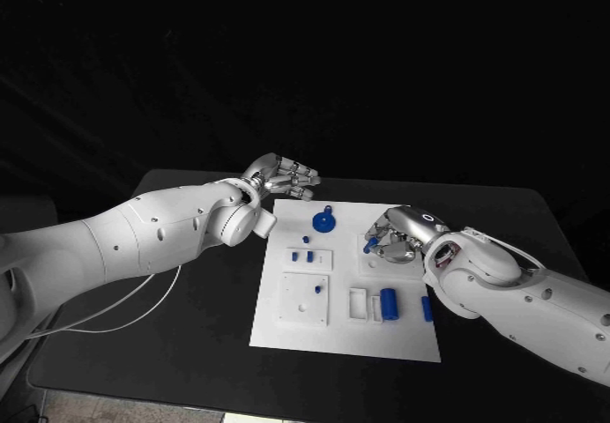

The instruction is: Assemble the parts on the task board

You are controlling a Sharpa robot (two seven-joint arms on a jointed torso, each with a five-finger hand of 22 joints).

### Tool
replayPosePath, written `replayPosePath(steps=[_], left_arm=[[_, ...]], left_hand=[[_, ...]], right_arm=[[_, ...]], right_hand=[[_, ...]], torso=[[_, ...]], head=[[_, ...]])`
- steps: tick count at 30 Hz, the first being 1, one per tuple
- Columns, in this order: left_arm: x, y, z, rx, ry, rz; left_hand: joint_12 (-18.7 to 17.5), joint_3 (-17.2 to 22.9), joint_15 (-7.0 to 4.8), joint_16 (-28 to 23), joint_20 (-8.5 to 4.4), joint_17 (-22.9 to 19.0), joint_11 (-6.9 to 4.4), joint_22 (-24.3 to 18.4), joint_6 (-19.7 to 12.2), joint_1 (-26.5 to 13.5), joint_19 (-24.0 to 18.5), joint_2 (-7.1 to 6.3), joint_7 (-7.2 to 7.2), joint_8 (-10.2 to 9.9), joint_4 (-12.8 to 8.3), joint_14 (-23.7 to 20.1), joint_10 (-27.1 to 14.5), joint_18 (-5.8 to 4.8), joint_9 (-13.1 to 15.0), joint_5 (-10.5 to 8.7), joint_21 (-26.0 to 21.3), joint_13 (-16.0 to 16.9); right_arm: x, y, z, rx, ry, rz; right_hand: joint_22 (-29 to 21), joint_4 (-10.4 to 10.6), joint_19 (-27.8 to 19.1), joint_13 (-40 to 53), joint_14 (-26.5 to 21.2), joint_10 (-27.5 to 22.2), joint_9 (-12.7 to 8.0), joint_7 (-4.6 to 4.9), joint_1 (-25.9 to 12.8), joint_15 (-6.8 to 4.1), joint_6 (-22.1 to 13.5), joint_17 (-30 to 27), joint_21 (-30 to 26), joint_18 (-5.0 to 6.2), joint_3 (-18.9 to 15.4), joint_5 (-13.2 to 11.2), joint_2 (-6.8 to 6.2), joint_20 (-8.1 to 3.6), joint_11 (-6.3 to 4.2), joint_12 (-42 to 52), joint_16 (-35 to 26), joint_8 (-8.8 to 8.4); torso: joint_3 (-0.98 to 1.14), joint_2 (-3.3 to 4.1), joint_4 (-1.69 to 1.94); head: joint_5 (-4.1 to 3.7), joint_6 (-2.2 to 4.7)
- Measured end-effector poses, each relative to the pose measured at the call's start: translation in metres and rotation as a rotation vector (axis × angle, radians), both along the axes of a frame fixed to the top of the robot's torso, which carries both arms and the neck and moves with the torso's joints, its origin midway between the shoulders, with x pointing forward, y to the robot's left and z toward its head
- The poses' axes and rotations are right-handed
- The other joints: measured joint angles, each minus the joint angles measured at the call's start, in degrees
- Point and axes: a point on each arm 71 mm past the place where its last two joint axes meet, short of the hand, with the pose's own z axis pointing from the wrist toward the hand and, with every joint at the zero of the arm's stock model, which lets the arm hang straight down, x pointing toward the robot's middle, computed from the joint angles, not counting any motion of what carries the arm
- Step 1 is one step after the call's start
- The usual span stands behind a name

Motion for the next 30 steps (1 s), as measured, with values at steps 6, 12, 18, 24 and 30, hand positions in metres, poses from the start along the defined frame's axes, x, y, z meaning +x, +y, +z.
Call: replayPosePath(steps=[6,12,18,24,30], left_arm=[[0.001,0.001,0.000,0.001,0.000,0.003],[0.001,0.001,0.000,0.001,0.000,0.004],[0.002,0.000,0.000,0.002,0.000,0.005],[0.003,-0.004,-0.001,0.000,0.000,0.000],[0.003,-0.007,-0.001,-0.003,0.002,-0.007]], left_hand=[[0.0,0.0,0.00,0.0,0.00,0.0,0.00,0.0,0.0,0.0,0.0,0.00,0.00,0.0,0.0,0.0,0.0,0.00,0.0,0.00,0.0,0.0],[0.0,0.0,0.00,0.0,0.00,0.0,0.00,0.0,0.0,0.0,0.0,0.00,0.00,0.0,0.0,0.0,0.0,0.00,0.0,0.00,0.0,0.0],[0.0,0.0,0.00,0.0,0.00,0.0,0.00,0.0,0.0,0.0,0.0,0.00,0.00,0.0,0.0,0.0,0.0,0.00,0.0,0.00,0.0,0.0],[0.0,0.0,0.00,0.0,0.00,0.0,0.00,-0.1,0.0,0.0,0.0,0.00,0.00,0.0,0.0,0.0,0.0,0.00,0.0,0.00,0.0,0.0],[0.0,0.0,0.00,0.0,0.00,0.0,0.00,0.0,0.0,0.0,0.0,0.00,0.00,0.0,0.0,0.0,0.0,0.00,0.0,0.00,0.0,0.0]], right_arm=[[-0.009,0.014,0.010,0.060,-0.010,0.044],[-0.018,0.035,0.013,0.098,-0.002,0.100],[-0.031,0.063,0.002,0.113,0.026,0.165],[-0.045,0.092,-0.010,0.101,0.050,0.232],[-0.058,0.111,-0.025,0.063,0.076,0.288]], right_hand=[[0.1,0.0,0.0,0.0,0.0,0.0,0.0,0.00,-0.1,0.01,0.0,0.0,0.0,-0.03,0.0,0.0,-0.08,0.01,0.00,0.0,0.0,-0.11],[0.3,-0.2,0.0,0.0,0.0,0.1,0.0,-0.02,-0.2,0.02,0.0,0.0,0.0,-0.06,-0.2,0.0,-0.18,0.01,-0.11,0.0,0.0,-0.12],[0.4,-0.2,0.0,0.0,0.0,0.2,-0.1,-0.03,-0.3,0.02,0.0,0.0,0.0,-0.10,-0.2,0.0,-0.30,0.02,-0.20,0.0,0.0,-0.20],[0.6,-0.2,0.0,0.0,0.0,0.2,-0.1,-0.03,-0.3,0.02,0.0,0.0,0.0,-0.22,-0.2,0.0,-0.29,0.02,-0.20,0.0,0.0,-0.04],[0.6,-0.3,0.0,0.0,0.0,0.2,-0.1,-0.04,-0.2,0.03,0.0,0.0,0.0,0.08,-0.3,0.2,-0.20,0.02,-0.21,0.0,0.0,0.03]], torso=[[-0.02,-0.04,-0.05],[-0.02,-0.07,-0.08],[-0.03,-0.10,-0.08],[-0.06,-0.11,0.00],[-0.09,-0.08,0.02]], head=[[0.42,-0.10],[0.92,-0.15],[1.32,-0.18],[1.82,-0.30],[2.26,-0.55]])
